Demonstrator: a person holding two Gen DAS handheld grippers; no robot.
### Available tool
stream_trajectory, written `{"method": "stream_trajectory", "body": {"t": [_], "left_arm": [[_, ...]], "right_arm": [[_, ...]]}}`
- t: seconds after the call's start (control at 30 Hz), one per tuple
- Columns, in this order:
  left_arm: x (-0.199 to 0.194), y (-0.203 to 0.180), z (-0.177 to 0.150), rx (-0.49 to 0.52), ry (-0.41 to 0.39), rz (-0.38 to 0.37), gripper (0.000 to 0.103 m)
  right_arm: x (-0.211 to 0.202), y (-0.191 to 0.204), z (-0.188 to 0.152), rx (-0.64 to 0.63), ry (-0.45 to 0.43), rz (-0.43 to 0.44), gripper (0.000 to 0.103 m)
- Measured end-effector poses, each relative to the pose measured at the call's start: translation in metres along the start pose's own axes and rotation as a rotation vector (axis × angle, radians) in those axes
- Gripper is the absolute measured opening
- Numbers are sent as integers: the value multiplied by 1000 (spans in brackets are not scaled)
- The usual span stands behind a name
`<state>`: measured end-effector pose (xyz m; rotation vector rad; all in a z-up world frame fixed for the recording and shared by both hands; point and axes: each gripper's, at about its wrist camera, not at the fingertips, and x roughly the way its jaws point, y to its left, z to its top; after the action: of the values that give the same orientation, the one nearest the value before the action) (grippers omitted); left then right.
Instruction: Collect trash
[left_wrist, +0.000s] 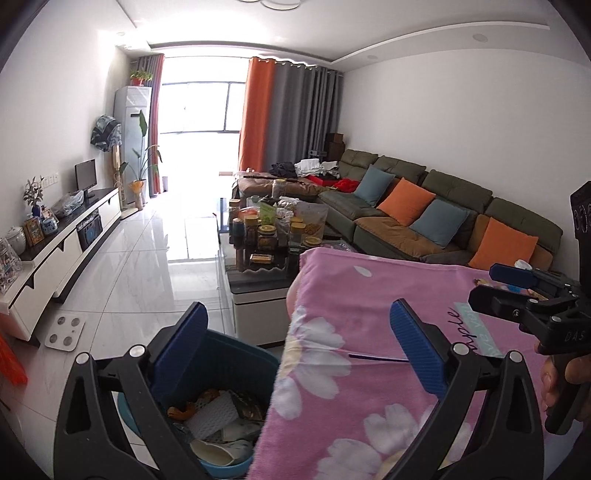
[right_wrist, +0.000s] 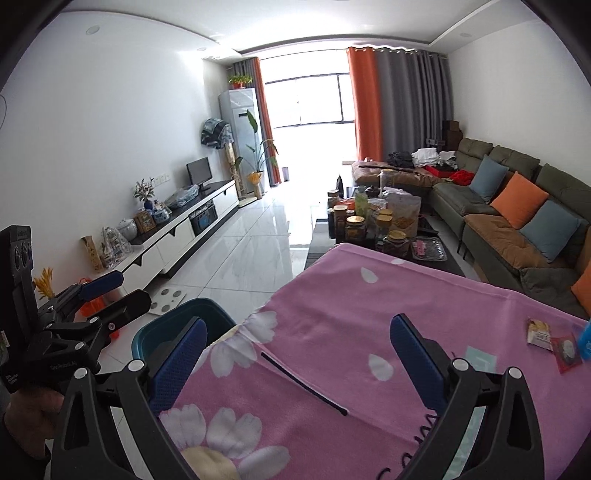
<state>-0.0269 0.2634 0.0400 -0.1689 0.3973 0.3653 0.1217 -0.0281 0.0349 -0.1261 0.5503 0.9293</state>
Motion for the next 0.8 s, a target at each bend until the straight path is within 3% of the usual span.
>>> {"method": "stream_trajectory", "body": {"t": [0.33, 0.53, 0.8], "left_arm": [[-11, -115, -6, 121, -74, -171, 97], [-19, -175, -19, 195, -98, -248, 97], [-43, -213, -39, 230, -144, -284, 97]], "right_arm": [[-70, -58, -40, 107, -115, -205, 96], [-109, -75, -68, 129, -189, -379, 96], [-155, -69, -101, 92, -308, -572, 96]]}}
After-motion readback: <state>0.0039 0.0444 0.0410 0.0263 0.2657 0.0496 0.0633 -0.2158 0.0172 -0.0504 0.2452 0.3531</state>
